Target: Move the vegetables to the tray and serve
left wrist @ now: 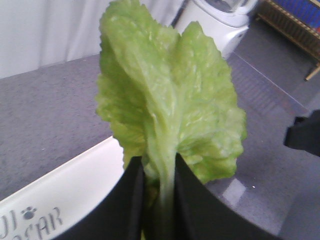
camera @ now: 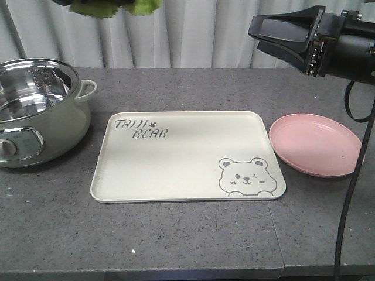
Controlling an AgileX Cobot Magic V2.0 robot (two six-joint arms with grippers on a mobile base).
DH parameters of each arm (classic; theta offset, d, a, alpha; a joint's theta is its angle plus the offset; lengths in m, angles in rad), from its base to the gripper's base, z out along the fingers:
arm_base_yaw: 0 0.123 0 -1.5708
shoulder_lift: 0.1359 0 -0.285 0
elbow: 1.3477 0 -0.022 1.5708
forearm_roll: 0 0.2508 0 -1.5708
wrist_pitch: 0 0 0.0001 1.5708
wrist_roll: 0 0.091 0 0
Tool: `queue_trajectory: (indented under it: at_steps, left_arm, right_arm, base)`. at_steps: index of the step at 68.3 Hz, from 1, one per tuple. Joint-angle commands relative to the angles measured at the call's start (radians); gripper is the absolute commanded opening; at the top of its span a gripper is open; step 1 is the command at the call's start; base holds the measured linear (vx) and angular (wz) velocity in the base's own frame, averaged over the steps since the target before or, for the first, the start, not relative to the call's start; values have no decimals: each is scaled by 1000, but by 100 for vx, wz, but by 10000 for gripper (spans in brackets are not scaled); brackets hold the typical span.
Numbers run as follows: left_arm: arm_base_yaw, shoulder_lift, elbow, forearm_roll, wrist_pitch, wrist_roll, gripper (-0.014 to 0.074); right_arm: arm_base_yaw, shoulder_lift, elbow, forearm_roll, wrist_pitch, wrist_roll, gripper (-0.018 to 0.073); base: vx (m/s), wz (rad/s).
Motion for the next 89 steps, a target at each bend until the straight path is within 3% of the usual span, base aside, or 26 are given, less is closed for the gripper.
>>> queue_trajectory:
  at_steps: [1,28,49,65,75,89]
  left_arm:
    - [-61,-45,-17,-58,-89,28,-7]
    - [-181,-42,-17,-41,-133,34,-7]
    - [-265,14,-17,-36,-136,34,-7]
    - [-293,24,-17,-37,-167,36,-7]
    - [-293,24,-17,-38,-166,36,-7]
    - [-293,22,-21,-38,-167,35,-4]
  right_arm:
    - [-3,-13,-75,145,22,-14,505]
    - [-3,62,-211,145,9,16,505]
    - [-3,70,-214,145,-10,20,505]
    - [-3,70,-214,144,-14,26,490]
    - [-3,70,-214,144,-15,26,363]
    - [-3,70,-214,141,-24,17,31]
  base:
    - [0,0]
    - [0,0]
    - [0,0]
    - [0,0]
    - [0,0]
    - [0,0]
